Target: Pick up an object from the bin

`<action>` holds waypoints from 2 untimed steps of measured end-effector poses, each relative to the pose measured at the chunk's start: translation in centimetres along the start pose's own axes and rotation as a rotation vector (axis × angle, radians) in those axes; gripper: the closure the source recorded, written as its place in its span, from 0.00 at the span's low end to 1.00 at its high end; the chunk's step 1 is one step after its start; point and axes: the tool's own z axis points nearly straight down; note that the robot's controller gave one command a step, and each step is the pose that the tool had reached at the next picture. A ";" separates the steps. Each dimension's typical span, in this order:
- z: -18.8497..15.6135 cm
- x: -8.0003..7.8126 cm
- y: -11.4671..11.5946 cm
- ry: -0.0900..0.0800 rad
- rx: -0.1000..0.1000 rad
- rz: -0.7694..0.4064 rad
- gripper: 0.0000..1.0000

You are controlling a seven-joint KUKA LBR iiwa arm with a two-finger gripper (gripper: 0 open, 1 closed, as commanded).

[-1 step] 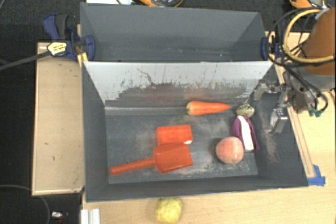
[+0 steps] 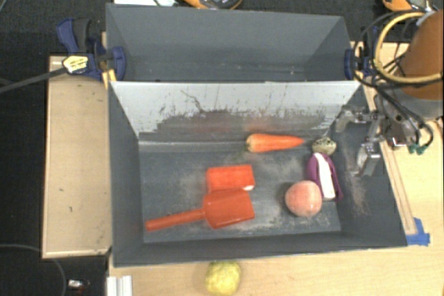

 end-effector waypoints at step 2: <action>1.3 6.9 2.5 -0.008 0.002 0.085 0.00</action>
Offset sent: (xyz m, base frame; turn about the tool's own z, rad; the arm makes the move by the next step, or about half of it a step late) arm -0.0695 0.0243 -0.0141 0.0864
